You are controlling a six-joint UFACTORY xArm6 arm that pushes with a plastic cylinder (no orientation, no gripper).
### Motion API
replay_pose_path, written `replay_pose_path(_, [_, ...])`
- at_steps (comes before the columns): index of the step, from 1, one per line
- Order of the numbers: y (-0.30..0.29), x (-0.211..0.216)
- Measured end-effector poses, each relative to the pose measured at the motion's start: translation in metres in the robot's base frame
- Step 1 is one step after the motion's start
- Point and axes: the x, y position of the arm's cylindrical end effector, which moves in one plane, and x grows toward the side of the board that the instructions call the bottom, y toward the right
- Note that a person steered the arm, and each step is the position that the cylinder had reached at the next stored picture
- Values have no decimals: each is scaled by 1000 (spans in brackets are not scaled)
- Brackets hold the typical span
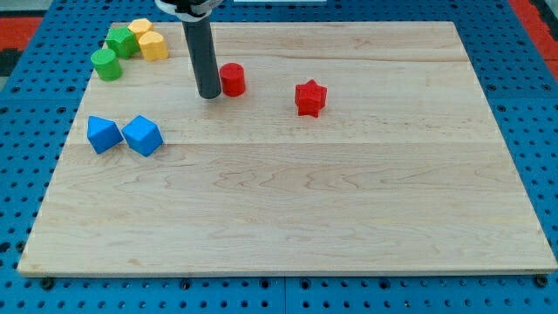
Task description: Push the red blocks to the center of the board
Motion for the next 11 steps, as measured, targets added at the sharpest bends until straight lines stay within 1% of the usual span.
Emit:
replay_pose_path(1, [-43, -25])
replay_pose_path(2, [-43, -39])
replay_pose_path(4, [-36, -53])
replay_pose_path(5, [34, -27])
replay_pose_path(6, [32, -23])
replay_pose_path(7, [45, -12])
replay_pose_path(8, [93, -4])
replay_pose_path(9, [-40, -17])
replay_pose_path(10, [-105, -15])
replay_pose_path(11, [-77, 85])
